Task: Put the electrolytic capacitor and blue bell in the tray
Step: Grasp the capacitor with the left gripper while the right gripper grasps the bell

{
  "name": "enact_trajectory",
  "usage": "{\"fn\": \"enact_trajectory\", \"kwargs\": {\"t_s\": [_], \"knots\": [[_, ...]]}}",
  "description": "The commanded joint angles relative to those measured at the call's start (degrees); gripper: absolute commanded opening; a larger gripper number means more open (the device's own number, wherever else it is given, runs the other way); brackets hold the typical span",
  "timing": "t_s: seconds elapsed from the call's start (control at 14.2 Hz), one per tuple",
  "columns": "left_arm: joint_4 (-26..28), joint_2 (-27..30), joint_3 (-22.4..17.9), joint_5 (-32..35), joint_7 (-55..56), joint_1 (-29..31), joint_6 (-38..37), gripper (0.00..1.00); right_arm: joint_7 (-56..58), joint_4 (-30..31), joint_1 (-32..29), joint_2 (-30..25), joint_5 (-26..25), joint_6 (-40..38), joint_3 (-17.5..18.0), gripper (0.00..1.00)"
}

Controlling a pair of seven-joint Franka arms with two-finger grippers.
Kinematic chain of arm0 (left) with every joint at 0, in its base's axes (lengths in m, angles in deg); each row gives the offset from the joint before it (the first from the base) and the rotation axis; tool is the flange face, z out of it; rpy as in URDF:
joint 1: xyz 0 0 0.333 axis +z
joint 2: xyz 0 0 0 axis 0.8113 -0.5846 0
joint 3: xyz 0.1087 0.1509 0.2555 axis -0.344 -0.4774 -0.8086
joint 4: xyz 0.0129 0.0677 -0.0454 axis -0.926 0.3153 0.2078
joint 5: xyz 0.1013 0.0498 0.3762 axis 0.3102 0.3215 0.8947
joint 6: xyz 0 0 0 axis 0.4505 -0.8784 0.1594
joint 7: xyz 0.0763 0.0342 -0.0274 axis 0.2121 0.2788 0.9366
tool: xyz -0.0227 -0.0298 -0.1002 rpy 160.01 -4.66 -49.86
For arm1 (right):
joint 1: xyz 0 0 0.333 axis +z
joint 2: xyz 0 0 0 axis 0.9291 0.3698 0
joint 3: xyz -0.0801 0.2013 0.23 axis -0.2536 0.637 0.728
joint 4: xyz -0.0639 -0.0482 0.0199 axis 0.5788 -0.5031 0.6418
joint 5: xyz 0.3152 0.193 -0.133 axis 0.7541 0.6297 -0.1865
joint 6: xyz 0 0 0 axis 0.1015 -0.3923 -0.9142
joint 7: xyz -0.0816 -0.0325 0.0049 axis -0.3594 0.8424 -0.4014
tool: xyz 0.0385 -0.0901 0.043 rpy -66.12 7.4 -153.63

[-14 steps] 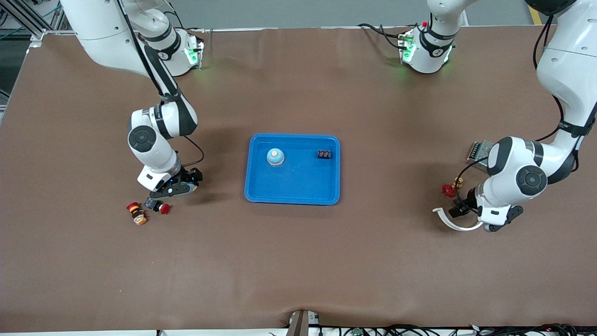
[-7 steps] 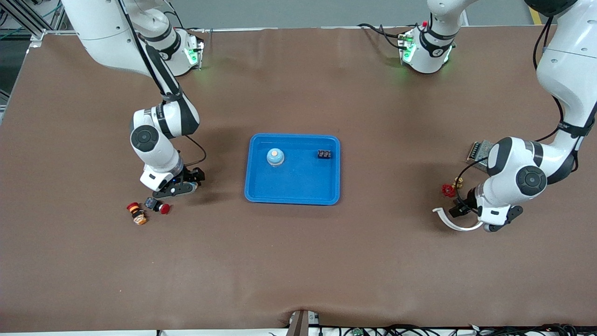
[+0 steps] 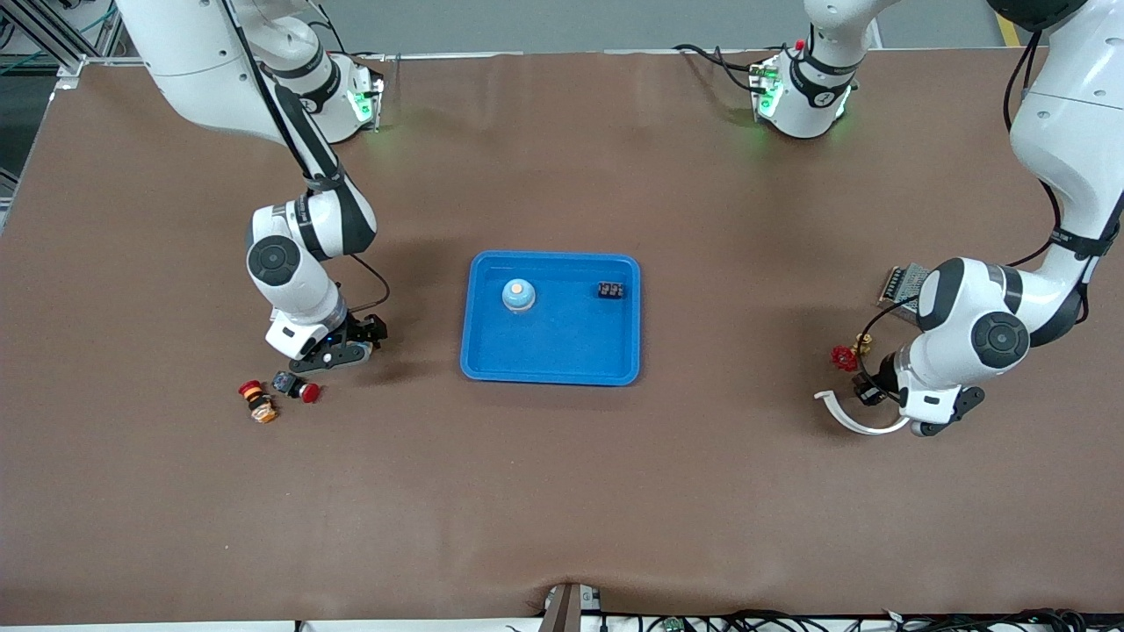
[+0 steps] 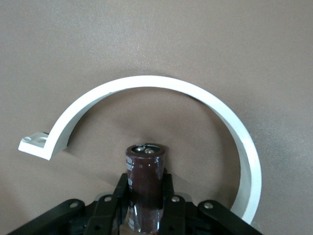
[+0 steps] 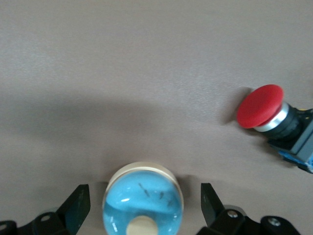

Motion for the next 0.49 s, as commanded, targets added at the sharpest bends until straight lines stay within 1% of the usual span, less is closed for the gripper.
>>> {"fn": "enact_trajectory", "kwargs": {"t_s": [0.0, 0.07, 0.28, 0.42], "knots": [[-0.52, 1.03, 0.42, 0.37, 0.93, 0.76, 0.03, 0.00, 1.66, -0.17, -1.62, 0.09, 0.89, 0.37, 0.98, 1.00], [-0.70, 1.30, 0.42, -0.25, 3.03, 0.76, -0.06, 0.00, 1.66, -0.17, -1.62, 0.18, 0.89, 0.29, 0.98, 1.00], [-0.88, 2.35, 0.94, -0.78, 15.48, 0.23, -0.06, 0.00, 1.66, -0.17, -1.62, 0.18, 0.89, 0.38, 0.98, 1.00], [-0.88, 3.05, 2.87, -0.87, 21.83, 0.23, -0.14, 0.00, 1.66, -0.17, -1.62, 0.18, 0.89, 0.38, 0.98, 1.00]]}}
